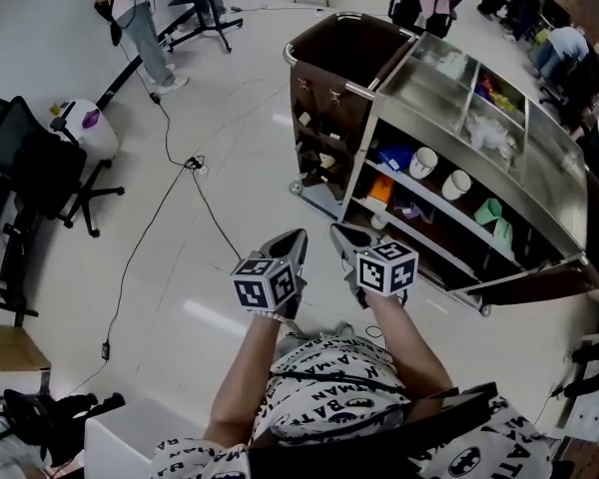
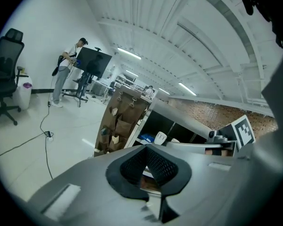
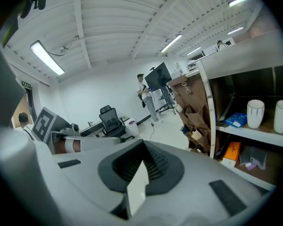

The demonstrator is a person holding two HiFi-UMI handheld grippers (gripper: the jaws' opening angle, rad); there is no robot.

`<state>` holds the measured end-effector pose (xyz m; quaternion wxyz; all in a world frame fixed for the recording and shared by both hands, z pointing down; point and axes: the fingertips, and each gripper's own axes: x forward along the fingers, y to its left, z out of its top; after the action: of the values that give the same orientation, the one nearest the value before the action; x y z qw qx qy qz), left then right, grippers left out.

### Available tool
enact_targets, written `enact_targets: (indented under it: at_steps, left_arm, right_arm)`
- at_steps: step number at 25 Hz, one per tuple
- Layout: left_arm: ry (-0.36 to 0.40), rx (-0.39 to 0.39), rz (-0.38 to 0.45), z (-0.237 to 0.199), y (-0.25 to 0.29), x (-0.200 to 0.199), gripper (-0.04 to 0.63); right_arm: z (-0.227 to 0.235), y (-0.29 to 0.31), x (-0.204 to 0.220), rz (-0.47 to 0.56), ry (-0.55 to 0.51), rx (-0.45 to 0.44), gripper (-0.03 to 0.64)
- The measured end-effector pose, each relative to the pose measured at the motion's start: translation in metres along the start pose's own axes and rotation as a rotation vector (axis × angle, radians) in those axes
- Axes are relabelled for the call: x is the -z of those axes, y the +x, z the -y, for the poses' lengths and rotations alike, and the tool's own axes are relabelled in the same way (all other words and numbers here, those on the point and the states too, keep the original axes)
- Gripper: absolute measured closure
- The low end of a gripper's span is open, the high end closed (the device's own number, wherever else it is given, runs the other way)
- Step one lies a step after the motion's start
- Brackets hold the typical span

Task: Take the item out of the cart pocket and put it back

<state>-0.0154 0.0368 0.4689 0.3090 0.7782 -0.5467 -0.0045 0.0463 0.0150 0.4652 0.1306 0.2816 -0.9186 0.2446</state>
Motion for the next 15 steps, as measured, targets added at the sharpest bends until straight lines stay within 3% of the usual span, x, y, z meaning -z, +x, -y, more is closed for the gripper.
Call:
enact_targets:
  at_steps: [15]
  left_arm:
    - [0.021, -0.014, -0.012, 0.014, 0.006, 0.008, 0.594]
  right_arm:
    - [0.013, -0.016, 0.001, -0.004, -0.01, 0.008, 0.615]
